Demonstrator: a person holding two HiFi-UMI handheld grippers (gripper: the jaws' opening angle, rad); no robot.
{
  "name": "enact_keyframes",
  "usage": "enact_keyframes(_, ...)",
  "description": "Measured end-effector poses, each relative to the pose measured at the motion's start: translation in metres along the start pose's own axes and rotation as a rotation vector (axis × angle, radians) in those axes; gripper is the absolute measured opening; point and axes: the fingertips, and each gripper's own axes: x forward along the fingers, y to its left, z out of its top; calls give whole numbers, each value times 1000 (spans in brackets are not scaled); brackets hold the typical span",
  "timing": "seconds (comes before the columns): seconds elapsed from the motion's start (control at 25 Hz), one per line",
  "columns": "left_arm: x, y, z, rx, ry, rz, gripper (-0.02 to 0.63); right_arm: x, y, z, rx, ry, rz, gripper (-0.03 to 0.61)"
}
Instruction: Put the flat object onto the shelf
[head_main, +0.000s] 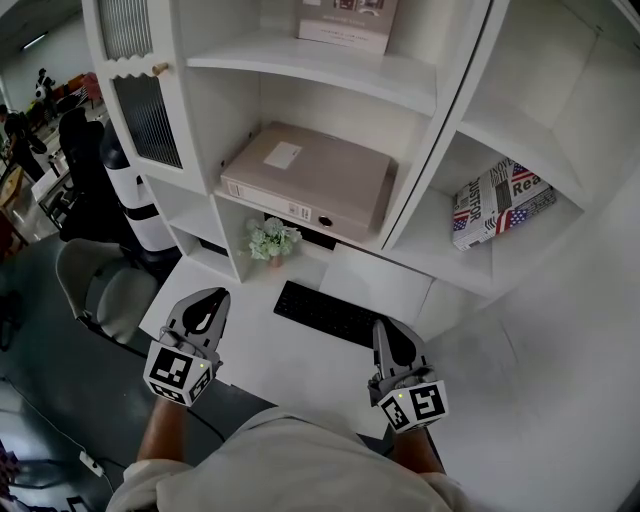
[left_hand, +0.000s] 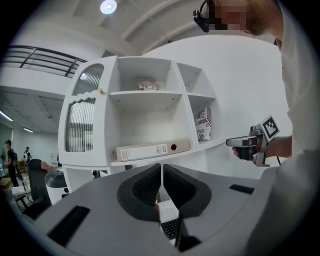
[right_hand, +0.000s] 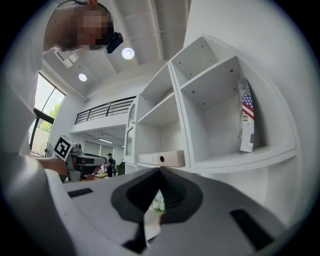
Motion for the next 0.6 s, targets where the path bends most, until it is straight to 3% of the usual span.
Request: enact_keyframes(0.6, -12, -2, -2, -7, 1, 18, 17, -4, 7, 0, -1, 0, 19, 3)
